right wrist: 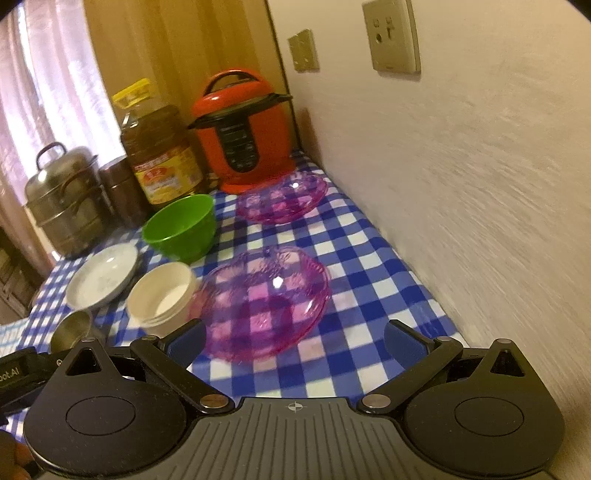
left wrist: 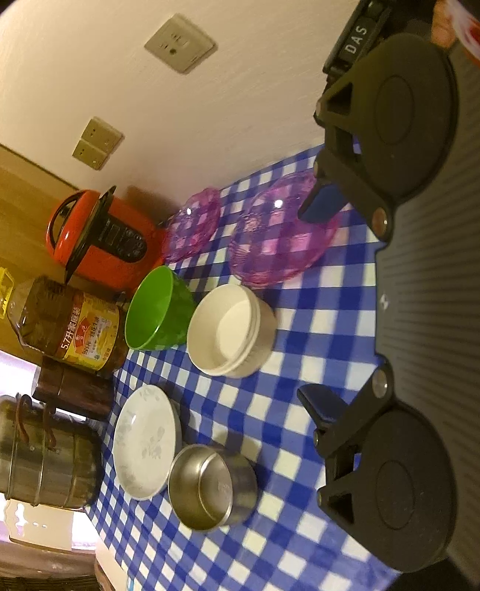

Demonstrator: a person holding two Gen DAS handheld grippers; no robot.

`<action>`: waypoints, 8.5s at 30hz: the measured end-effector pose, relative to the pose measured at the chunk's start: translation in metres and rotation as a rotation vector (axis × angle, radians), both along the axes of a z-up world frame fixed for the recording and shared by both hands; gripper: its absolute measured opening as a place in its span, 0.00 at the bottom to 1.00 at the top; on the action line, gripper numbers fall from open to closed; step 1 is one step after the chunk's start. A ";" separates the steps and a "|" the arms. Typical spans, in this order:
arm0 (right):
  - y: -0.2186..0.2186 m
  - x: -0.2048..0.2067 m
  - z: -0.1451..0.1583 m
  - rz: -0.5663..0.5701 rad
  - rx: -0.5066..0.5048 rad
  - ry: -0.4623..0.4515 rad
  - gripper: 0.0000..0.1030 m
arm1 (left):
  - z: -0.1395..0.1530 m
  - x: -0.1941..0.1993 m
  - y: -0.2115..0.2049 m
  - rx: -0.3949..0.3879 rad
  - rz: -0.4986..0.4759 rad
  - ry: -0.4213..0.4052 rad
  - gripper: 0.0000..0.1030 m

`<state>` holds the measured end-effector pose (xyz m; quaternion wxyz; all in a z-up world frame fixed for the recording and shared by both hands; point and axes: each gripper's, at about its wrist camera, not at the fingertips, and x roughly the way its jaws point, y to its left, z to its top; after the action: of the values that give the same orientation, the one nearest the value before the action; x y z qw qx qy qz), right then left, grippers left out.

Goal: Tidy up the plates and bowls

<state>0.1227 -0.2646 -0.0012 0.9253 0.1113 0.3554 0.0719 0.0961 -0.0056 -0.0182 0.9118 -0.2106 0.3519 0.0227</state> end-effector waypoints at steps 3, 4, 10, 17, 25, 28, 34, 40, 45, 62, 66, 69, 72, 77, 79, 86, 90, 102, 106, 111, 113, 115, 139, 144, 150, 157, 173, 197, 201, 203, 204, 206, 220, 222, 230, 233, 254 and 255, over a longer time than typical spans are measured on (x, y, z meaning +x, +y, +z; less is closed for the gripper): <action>-0.006 0.021 -0.010 -0.022 0.015 0.012 0.99 | -0.012 0.022 -0.002 -0.012 -0.002 0.009 0.88; -0.009 0.027 -0.013 -0.029 0.019 0.015 0.99 | -0.017 0.030 -0.003 -0.024 -0.008 0.018 0.85; -0.017 0.060 -0.035 -0.062 0.035 0.041 0.84 | -0.040 0.063 -0.015 -0.038 -0.033 0.038 0.82; -0.019 0.082 -0.057 -0.075 0.061 0.085 0.62 | -0.062 0.087 -0.031 -0.033 -0.075 0.058 0.73; -0.019 0.098 -0.074 -0.083 0.086 0.123 0.46 | -0.082 0.101 -0.039 -0.013 -0.083 0.079 0.56; -0.020 0.101 -0.080 -0.083 0.101 0.139 0.38 | -0.087 0.106 -0.038 -0.018 -0.082 0.085 0.44; -0.018 0.104 -0.087 -0.079 0.116 0.148 0.29 | -0.087 0.111 -0.040 -0.004 -0.093 0.067 0.29; -0.019 0.103 -0.088 -0.094 0.115 0.149 0.19 | -0.088 0.114 -0.041 0.007 -0.103 0.071 0.17; -0.018 0.102 -0.087 -0.086 0.116 0.145 0.09 | -0.089 0.114 -0.042 0.011 -0.109 0.077 0.12; -0.016 0.076 -0.033 -0.106 0.104 0.046 0.08 | -0.041 0.097 -0.041 -0.005 -0.134 -0.011 0.11; 0.000 0.077 -0.014 -0.078 0.102 0.016 0.09 | -0.020 0.091 -0.028 0.011 -0.113 -0.048 0.11; 0.019 0.080 -0.003 -0.050 0.116 -0.009 0.09 | -0.006 0.089 -0.010 0.023 -0.086 -0.065 0.12; 0.044 0.086 0.004 -0.010 0.135 -0.024 0.09 | 0.006 0.087 0.015 0.038 -0.044 -0.074 0.12; 0.096 0.101 0.011 0.068 0.163 -0.040 0.09 | 0.019 0.087 0.062 0.070 0.030 -0.086 0.12; 0.117 0.107 0.012 0.098 0.166 -0.044 0.09 | 0.021 0.087 0.081 0.082 0.059 -0.086 0.12; 0.179 0.131 0.003 0.184 0.175 -0.026 0.09 | 0.019 0.087 0.135 0.115 0.136 -0.079 0.12; 0.211 0.147 -0.010 0.216 0.176 -0.004 0.09 | 0.012 0.092 0.162 0.121 0.169 -0.065 0.12; 0.283 0.192 -0.049 0.272 0.174 0.046 0.09 | -0.018 0.126 0.227 0.152 0.204 -0.005 0.12; 0.301 0.208 -0.062 0.284 0.161 0.060 0.09 | -0.028 0.142 0.238 0.188 0.191 0.015 0.12; 0.316 0.228 -0.075 0.296 0.144 0.078 0.09 | -0.041 0.161 0.252 0.187 0.185 0.043 0.12; 0.322 0.233 -0.080 0.305 0.133 0.084 0.09 | -0.046 0.169 0.257 0.192 0.184 0.052 0.12; 0.327 0.239 -0.083 0.311 0.126 0.088 0.09 | -0.051 0.175 0.261 0.203 0.179 0.060 0.13; 0.347 0.252 -0.098 0.375 -0.004 0.085 0.10 | -0.076 0.205 0.269 0.252 0.118 0.134 0.14; 0.347 0.254 -0.101 0.376 -0.013 0.098 0.10 | -0.078 0.205 0.268 0.260 0.109 0.134 0.14; 0.349 0.255 -0.101 0.374 -0.027 0.109 0.14 | -0.079 0.206 0.267 0.267 0.100 0.135 0.15; 0.348 0.253 -0.097 0.394 0.031 0.075 0.51 | -0.075 0.204 0.266 0.289 0.095 0.116 0.24; 0.313 0.210 -0.047 0.366 0.095 -0.026 0.51 | -0.019 0.154 0.238 0.230 0.156 -0.013 0.30; 0.144 0.058 0.024 0.133 -0.013 -0.004 0.51 | 0.047 0.046 0.091 0.130 0.020 -0.087 0.40; 0.119 0.039 0.028 0.095 -0.022 -0.001 0.51 | 0.051 0.037 0.065 0.137 -0.022 -0.085 0.42; 0.109 0.032 0.029 0.078 -0.037 -0.002 0.51 | 0.052 0.033 0.055 0.140 -0.039 -0.086 0.44; 0.104 0.030 0.029 0.070 -0.038 -0.003 0.51 | 0.052 0.031 0.050 0.138 -0.049 -0.086 0.44; 0.094 0.025 0.031 0.050 -0.036 -0.005 0.51 | 0.053 0.029 0.040 0.140 -0.063 -0.082 0.44; 0.065 0.007 0.041 -0.001 -0.059 -0.025 0.51 | 0.051 0.013 -0.008 0.156 -0.129 -0.071 0.45; 0.062 0.008 0.040 -0.006 -0.056 -0.023 0.51 | 0.048 0.015 -0.010 0.155 -0.130 -0.068 0.46; 0.041 0.025 0.026 -0.037 -0.037 -0.013 0.51 | 0.035 0.038 -0.019 0.146 -0.147 -0.051 0.46; 0.029 0.031 0.024 -0.062 -0.025 -0.008 0.51 | 0.034 0.049 -0.024 0.136 -0.156 -0.050 0.46; -0.016 0.139 -0.018 -0.207 0.105 -0.002 0.51 | -0.013 0.188 -0.046 -0.059 -0.183 -0.057 0.44; -0.016 0.146 -0.021 -0.213 0.102 0.000 0.51 | -0.018 0.196 -0.046 -0.073 -0.177 -0.049 0.43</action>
<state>0.2683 -0.2807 -0.0218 0.9207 0.1954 0.3376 -0.0089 0.2922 -0.0517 -0.0361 0.9102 -0.2123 0.3474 -0.0757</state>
